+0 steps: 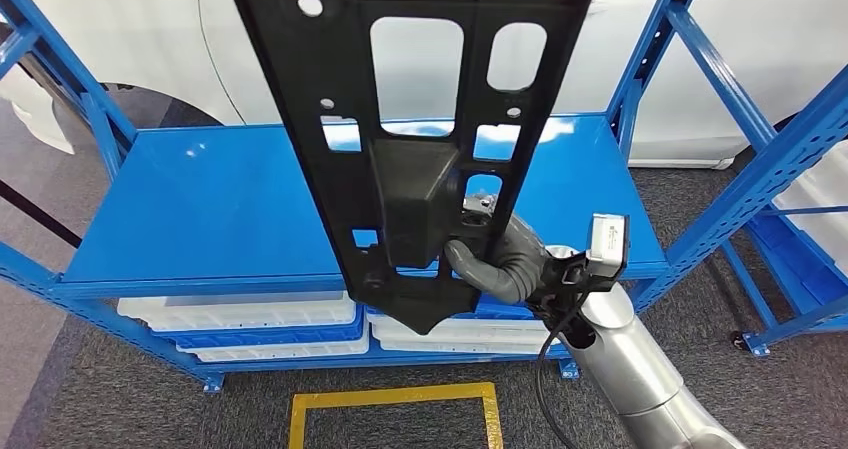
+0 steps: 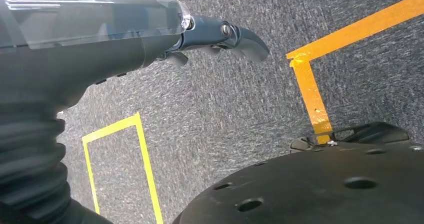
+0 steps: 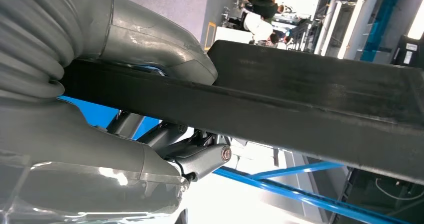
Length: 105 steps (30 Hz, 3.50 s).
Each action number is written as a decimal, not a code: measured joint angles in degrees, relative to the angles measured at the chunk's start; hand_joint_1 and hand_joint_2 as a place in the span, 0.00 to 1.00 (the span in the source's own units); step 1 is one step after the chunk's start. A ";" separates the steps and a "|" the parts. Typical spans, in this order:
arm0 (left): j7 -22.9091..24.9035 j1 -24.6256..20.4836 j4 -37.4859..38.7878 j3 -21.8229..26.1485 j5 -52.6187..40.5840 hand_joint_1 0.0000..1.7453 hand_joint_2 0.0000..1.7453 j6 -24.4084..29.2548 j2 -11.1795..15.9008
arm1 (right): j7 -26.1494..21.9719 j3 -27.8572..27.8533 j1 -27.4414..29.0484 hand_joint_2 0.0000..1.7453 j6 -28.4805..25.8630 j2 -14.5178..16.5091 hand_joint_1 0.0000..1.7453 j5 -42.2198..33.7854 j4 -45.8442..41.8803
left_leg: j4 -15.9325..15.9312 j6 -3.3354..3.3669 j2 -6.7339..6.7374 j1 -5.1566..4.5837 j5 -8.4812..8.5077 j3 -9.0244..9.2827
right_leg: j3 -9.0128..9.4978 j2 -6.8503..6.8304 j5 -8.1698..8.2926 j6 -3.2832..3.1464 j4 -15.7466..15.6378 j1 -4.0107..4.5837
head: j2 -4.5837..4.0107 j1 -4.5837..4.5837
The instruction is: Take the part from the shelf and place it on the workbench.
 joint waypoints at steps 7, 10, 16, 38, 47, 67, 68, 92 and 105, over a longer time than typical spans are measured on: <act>0.29 0.13 0.00 0.00 0.01 0.00 1.00 0.52 -0.07 | 0.40 0.00 0.76 1.00 0.07 -0.32 1.00 0.40 -1.83 | -12.04 2.03 0.08 -0.18 4.11 5.94 | -0.01 0.35 -0.60 1.58 0.52 0.30 | 0.00 0.01; 0.44 0.13 0.00 0.00 -0.03 0.00 1.00 0.67 -0.13 | 0.24 0.00 1.60 1.00 0.05 -0.67 1.00 1.06 -2.25 | -12.65 2.72 0.25 0.11 4.48 6.13 | -3.09 0.30 -4.91 2.41 7.52 -0.02 | 0.00 0.01; 0.44 0.10 0.00 0.00 -0.58 0.00 1.00 1.70 -0.14 | -0.15 0.00 3.11 1.00 0.00 -1.23 1.00 1.67 -2.57 | -12.08 2.34 0.17 0.30 4.19 5.96 | -3.21 0.23 -2.99 3.42 7.74 -1.22 | 0.00 0.00; -1.16 0.29 -0.04 0.04 0.22 0.00 1.00 6.65 -0.31 | -0.59 0.00 3.58 1.00 -0.16 -2.24 1.00 1.80 -3.08 | -11.71 1.95 0.08 0.17 4.17 5.39 | -0.30 0.55 -1.13 2.25 1.22 -0.24 | 0.00 0.00; -1.12 0.39 -0.07 0.09 0.62 0.00 1.00 6.42 -0.61 | -1.09 -0.14 6.00 1.00 -2.50 -4.21 1.00 1.98 -4.28 | -11.64 2.30 -0.06 0.30 4.18 5.38 | -2.49 0.25 -2.56 3.23 6.36 -0.98 | 0.00 0.00; -0.43 0.22 -0.07 0.09 0.32 0.00 1.00 6.23 -0.51 | -1.66 -0.33 9.93 1.00 -3.03 -5.75 1.00 2.43 -6.87 | -11.11 1.68 0.04 -0.27 4.03 5.00 | 0.21 0.74 -0.86 2.15 0.53 -0.45 | 0.00 0.00; -0.43 0.21 -0.07 0.09 0.32 0.00 1.00 6.20 -0.55 | -1.66 -0.37 9.95 1.00 -3.03 -5.85 1.00 2.44 -6.91 | -11.40 2.06 0.05 -0.20 4.23 5.06 | 0.17 0.71 -1.07 2.49 0.74 -0.52 | 0.00 0.01; 1.20 -0.38 -0.04 0.92 1.26 0.00 1.00 4.47 -0.57 | 3.75 -0.57 4.86 1.00 -5.62 -4.07 1.00 -1.14 -6.13 | -1.21 -0.03 0.05 -0.14 0.19 0.91 | 0.18 -0.22 -0.21 0.49 0.30 -0.66 | 0.00 0.00; 1.54 -0.13 -0.04 0.92 1.21 0.00 1.00 4.40 -0.77 | 4.70 -0.59 4.36 1.00 -6.09 -2.90 1.00 -0.63 -6.91 | -11.56 3.43 0.28 -0.26 6.04 3.13 | -5.52 0.06 -9.80 3.40 16.18 -0.66 | 0.00 0.00</act>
